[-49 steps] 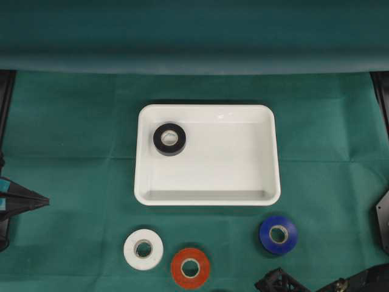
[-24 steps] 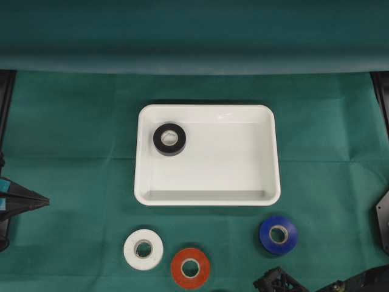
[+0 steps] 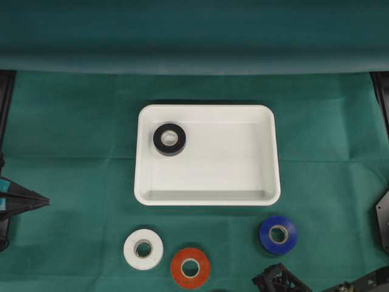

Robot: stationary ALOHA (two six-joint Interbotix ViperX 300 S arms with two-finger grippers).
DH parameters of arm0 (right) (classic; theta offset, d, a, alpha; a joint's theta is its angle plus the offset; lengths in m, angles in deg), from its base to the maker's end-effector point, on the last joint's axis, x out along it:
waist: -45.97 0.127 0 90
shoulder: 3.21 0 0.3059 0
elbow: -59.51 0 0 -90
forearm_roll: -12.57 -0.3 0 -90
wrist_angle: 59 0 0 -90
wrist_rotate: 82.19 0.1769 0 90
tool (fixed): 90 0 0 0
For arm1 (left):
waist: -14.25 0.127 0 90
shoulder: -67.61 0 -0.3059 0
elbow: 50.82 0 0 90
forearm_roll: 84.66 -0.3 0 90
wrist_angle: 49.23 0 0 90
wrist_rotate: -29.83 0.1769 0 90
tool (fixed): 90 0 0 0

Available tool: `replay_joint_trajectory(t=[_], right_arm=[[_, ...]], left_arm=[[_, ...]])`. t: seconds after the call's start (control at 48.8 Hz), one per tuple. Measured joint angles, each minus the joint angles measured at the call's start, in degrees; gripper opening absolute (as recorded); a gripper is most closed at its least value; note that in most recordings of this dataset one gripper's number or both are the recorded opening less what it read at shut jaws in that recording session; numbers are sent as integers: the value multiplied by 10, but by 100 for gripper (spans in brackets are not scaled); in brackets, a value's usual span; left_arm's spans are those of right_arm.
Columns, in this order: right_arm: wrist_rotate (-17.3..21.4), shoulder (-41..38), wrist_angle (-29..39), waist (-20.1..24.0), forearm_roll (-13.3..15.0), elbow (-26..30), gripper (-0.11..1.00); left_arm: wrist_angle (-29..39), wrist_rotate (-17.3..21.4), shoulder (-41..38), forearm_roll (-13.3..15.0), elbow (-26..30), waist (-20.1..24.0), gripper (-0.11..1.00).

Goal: Put the tape into the white case with the right arm.
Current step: 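Lift the yellow roll and place it in the tray's right side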

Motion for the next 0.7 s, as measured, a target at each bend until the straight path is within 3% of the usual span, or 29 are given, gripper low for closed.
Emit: replay_joint_trajectory(t=[0.266,0.471,0.697], right_arm=[[0,0,4,-23,3,0,1],[-1,13,10,-84,3,0,1],[-2,33,16,-182,4,0,1]], left_arm=[[0,0,-1,0,-1,0,0],[0,-1,0,0,-1,1,0],[0,-1,0,1,-1,0,0]])
